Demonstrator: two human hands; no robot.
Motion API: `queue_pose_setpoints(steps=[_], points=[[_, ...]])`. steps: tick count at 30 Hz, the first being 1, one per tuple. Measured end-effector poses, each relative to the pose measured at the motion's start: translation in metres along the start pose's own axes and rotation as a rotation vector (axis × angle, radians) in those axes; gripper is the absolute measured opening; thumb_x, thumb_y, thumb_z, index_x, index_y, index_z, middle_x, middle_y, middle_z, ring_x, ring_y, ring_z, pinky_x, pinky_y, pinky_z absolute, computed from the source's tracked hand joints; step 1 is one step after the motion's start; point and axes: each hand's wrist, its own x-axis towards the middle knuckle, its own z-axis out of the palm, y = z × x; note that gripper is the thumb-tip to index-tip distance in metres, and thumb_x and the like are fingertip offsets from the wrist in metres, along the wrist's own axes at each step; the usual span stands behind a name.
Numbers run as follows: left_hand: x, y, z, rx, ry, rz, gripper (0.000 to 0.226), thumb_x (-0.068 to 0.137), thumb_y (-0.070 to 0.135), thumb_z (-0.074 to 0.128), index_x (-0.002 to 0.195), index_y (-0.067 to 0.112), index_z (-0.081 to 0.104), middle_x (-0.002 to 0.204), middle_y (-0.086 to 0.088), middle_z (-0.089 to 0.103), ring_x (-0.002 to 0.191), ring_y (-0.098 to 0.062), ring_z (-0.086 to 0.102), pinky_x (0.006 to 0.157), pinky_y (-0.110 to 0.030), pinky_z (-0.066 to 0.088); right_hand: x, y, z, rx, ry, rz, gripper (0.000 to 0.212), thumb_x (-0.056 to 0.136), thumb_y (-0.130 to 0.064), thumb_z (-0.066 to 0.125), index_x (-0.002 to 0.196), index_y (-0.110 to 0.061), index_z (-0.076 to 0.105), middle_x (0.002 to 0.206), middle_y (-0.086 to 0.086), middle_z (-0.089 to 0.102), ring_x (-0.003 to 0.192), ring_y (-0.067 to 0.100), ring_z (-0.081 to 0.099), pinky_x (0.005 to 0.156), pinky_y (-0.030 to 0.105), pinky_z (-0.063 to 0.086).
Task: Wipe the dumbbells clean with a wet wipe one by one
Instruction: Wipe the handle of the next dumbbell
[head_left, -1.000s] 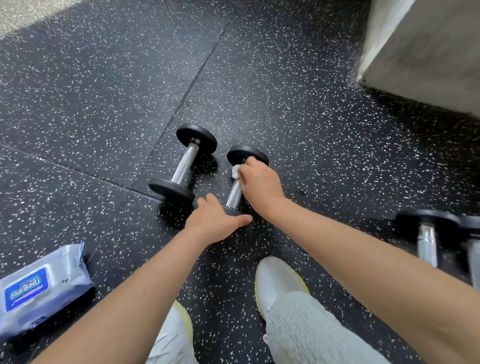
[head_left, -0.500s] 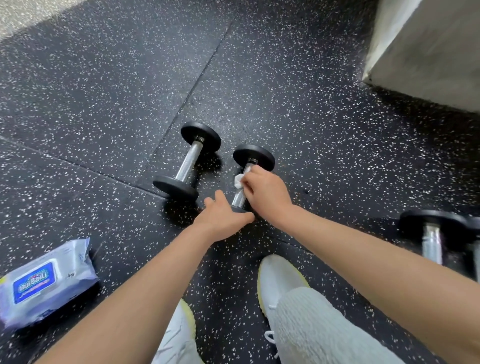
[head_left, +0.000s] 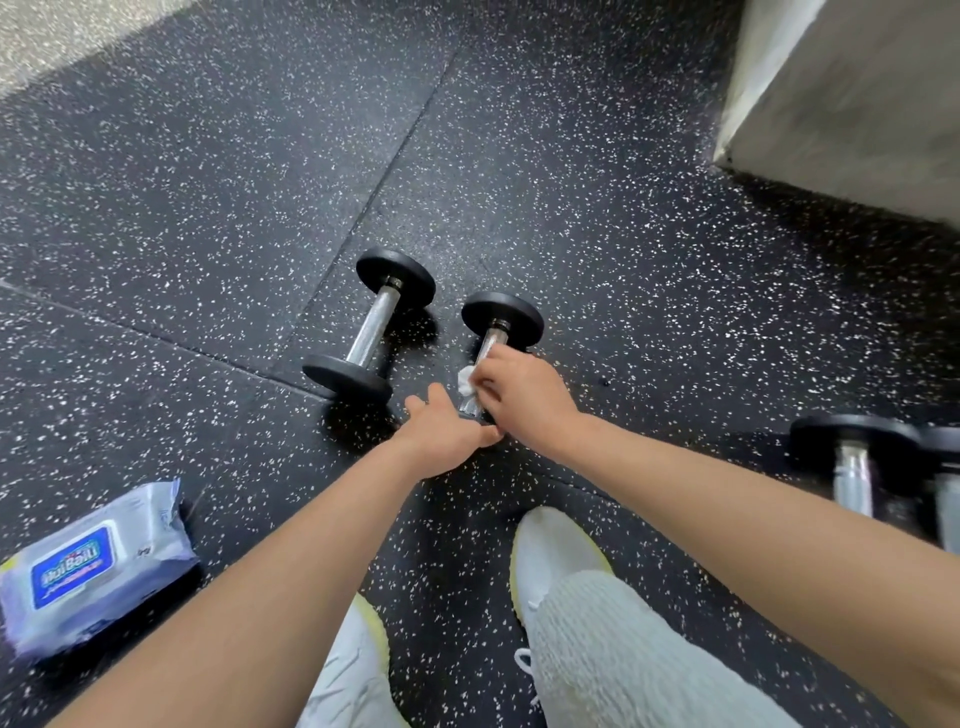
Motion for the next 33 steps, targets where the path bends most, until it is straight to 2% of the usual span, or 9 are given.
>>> queue_pose_setpoints(steps=[3, 6, 9, 14, 17, 22, 27, 30, 33], points=[[-0.002, 0.003, 0.003, 0.014, 0.014, -0.007, 0.113, 0.090, 0.057, 0.073, 0.165, 0.019, -0.003, 0.169, -0.014, -0.001, 0.152, -0.042, 0.027, 0.115, -0.049, 0.033, 0.008, 0.010, -0.003, -0.017, -0.026, -0.044, 0.012, 0.093, -0.020, 0.063, 0.092, -0.017, 0.075, 0.094, -0.001, 0.064, 0.078, 0.029, 0.064, 0.061, 0.038, 0.050], [-0.002, 0.005, 0.004, 0.013, 0.011, -0.034, 0.114, 0.089, 0.057, 0.075, 0.164, 0.019, -0.001, 0.169, -0.013, -0.001, 0.151, -0.041, 0.027, 0.115, -0.050, 0.033, 0.025, 0.017, -0.007, 0.005, 0.056, 0.085, 0.013, 0.094, -0.022, 0.064, 0.095, -0.020, 0.077, 0.099, -0.002, 0.064, 0.079, 0.026, 0.065, 0.063, 0.035, 0.051], [0.001, 0.010, 0.004, 0.041, 0.006, -0.059, 0.125, 0.081, 0.060, 0.081, 0.165, 0.019, -0.002, 0.169, -0.014, -0.001, 0.151, -0.041, 0.029, 0.117, -0.051, 0.036, 0.022, 0.015, -0.004, -0.001, 0.078, 0.146, 0.013, 0.094, -0.023, 0.064, 0.096, -0.018, 0.076, 0.101, 0.000, 0.063, 0.079, 0.027, 0.064, 0.062, 0.035, 0.048], [-0.002, 0.016, 0.007, 0.092, 0.013, -0.039, 0.136, 0.075, 0.061, 0.086, 0.165, 0.012, -0.004, 0.168, -0.020, 0.005, 0.151, -0.040, 0.030, 0.115, -0.046, 0.036, -0.009, 0.020, 0.000, 0.097, -0.006, 0.039, 0.007, 0.088, -0.021, 0.070, 0.093, -0.021, 0.074, 0.099, -0.004, 0.066, 0.087, 0.025, 0.065, 0.069, 0.039, 0.052], [-0.004, 0.017, 0.011, 0.083, 0.029, -0.038, 0.137, 0.075, 0.062, 0.086, 0.165, 0.014, -0.005, 0.168, -0.021, 0.006, 0.151, -0.040, 0.031, 0.114, -0.046, 0.037, -0.005, 0.022, -0.005, 0.092, -0.057, -0.019, 0.007, 0.088, -0.018, 0.069, 0.090, -0.019, 0.076, 0.094, -0.003, 0.067, 0.085, 0.025, 0.065, 0.067, 0.039, 0.053], [-0.005, 0.019, 0.011, 0.103, 0.014, -0.050, 0.140, 0.075, 0.064, 0.085, 0.165, 0.014, -0.010, 0.169, -0.021, 0.006, 0.152, -0.040, 0.028, 0.116, -0.048, 0.035, 0.014, 0.022, -0.006, 0.116, 0.009, 0.145, 0.014, 0.090, -0.023, 0.064, 0.094, -0.023, 0.078, 0.103, -0.005, 0.068, 0.086, 0.021, 0.066, 0.070, 0.037, 0.055], [-0.006, 0.020, 0.013, 0.097, 0.024, -0.042, 0.135, 0.068, 0.063, 0.088, 0.162, 0.016, 0.004, 0.157, -0.019, 0.023, 0.138, -0.038, 0.045, 0.108, -0.047, 0.045, -0.009, 0.012, -0.003, 0.168, -0.159, 0.000, 0.010, 0.088, -0.019, 0.070, 0.093, -0.019, 0.078, 0.096, -0.003, 0.066, 0.085, 0.022, 0.064, 0.075, 0.040, 0.054], [-0.009, 0.023, 0.017, 0.140, 0.029, -0.038, 0.140, 0.071, 0.069, 0.084, 0.164, 0.016, -0.006, 0.164, -0.020, 0.013, 0.143, -0.040, 0.041, 0.108, -0.047, 0.042, -0.005, 0.019, -0.014, 0.202, -0.206, 0.005, 0.008, 0.087, -0.021, 0.074, 0.094, -0.022, 0.080, 0.093, -0.008, 0.068, 0.087, 0.019, 0.065, 0.078, 0.037, 0.053], [-0.014, 0.026, 0.016, 0.154, 0.011, -0.043, 0.142, 0.075, 0.070, 0.081, 0.164, 0.016, -0.017, 0.170, -0.021, -0.003, 0.152, -0.042, 0.029, 0.116, -0.050, 0.035, 0.010, 0.030, -0.020, 0.188, -0.090, 0.124, 0.013, 0.089, -0.022, 0.070, 0.096, -0.023, 0.081, 0.096, -0.006, 0.069, 0.089, 0.020, 0.066, 0.078, 0.037, 0.054]])
